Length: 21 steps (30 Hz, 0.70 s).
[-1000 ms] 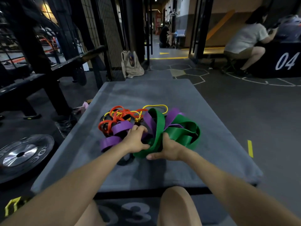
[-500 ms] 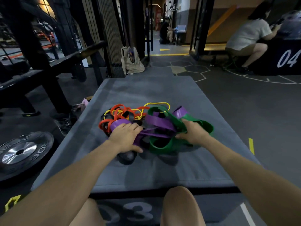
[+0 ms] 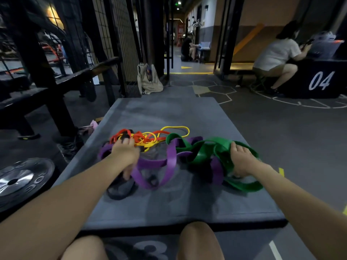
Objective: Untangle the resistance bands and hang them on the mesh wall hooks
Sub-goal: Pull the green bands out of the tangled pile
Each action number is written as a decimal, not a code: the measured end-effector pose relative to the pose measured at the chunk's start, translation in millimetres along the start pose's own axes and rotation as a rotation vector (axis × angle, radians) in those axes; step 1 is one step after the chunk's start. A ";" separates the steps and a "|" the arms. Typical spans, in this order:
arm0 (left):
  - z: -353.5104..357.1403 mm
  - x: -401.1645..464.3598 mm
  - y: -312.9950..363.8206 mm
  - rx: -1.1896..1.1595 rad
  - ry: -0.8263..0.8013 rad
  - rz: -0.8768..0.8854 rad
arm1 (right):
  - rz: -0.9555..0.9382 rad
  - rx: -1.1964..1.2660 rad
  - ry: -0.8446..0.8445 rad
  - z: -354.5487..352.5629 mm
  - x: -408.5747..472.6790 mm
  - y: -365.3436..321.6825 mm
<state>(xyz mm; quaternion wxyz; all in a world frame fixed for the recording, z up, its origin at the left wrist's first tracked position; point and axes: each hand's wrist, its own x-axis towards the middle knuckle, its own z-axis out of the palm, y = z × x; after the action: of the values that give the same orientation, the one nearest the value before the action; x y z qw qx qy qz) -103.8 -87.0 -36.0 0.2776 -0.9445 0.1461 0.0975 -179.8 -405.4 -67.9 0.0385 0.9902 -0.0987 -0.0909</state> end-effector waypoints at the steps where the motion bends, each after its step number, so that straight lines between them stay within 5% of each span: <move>1: -7.8 1.1 11.5 -0.078 -0.061 0.035 | -0.011 0.066 -0.008 -5.6 -0.8 -8.2; 5: -20.9 12.3 60.9 -0.536 0.047 0.089 | -0.096 0.190 0.077 -22.9 -3.2 -29.0; 15: 7.5 51.0 124.8 -0.947 0.007 0.109 | -0.017 -0.103 -0.070 24.3 21.1 -18.0; 21: 10.2 55.5 109.0 -0.731 0.220 0.012 | -0.094 -0.074 -0.025 13.0 41.0 -12.2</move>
<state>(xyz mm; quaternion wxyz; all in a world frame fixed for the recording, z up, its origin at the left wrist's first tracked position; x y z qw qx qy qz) -88.7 -181.2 -113.2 -0.0953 -0.9852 0.1361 0.0428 -140.4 -402.5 -88.8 0.0695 0.9905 -0.0491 -0.1084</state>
